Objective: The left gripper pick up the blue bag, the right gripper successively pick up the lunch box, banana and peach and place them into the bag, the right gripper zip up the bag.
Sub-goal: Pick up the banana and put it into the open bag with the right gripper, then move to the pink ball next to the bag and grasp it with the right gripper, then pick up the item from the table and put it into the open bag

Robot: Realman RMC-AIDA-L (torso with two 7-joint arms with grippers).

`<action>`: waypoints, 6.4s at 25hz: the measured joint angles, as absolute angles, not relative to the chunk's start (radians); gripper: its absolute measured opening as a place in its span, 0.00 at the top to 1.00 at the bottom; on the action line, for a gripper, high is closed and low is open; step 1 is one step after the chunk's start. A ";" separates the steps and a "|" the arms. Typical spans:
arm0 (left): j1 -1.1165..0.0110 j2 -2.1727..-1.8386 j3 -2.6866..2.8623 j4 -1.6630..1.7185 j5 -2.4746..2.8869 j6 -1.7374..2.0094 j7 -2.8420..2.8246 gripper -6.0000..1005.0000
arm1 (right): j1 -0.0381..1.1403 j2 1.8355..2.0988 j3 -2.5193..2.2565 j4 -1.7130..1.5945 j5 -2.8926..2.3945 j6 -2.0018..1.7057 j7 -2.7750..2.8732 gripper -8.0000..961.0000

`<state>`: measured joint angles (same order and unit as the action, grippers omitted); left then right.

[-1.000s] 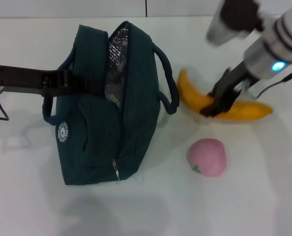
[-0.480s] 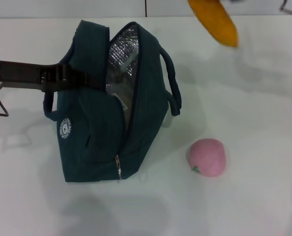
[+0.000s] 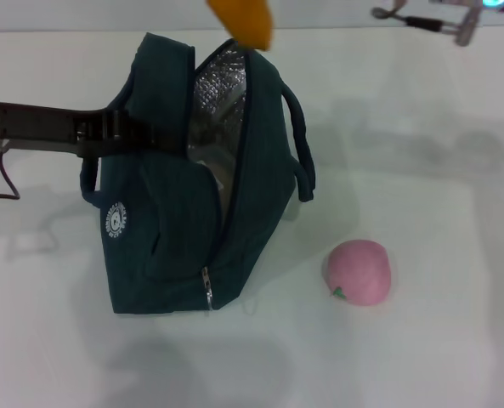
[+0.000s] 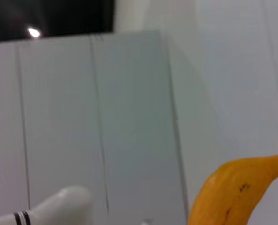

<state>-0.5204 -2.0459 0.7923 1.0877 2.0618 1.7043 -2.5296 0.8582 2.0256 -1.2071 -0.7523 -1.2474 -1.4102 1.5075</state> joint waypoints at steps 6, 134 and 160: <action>-0.524 -2.047 0.796 1.091 2.062 1.704 -2.528 0.96 | 0.878 2.027 -1.360 -0.583 -1.001 -1.399 1.299 0.53; -0.482 -2.051 0.695 1.081 2.023 1.732 -2.517 0.96 | 0.946 2.022 -1.642 -0.995 -2.330 -1.499 2.305 0.56; -0.482 -2.060 0.695 1.080 2.020 1.736 -2.532 0.96 | 0.827 2.017 -1.110 -1.135 -1.844 -1.423 1.960 0.82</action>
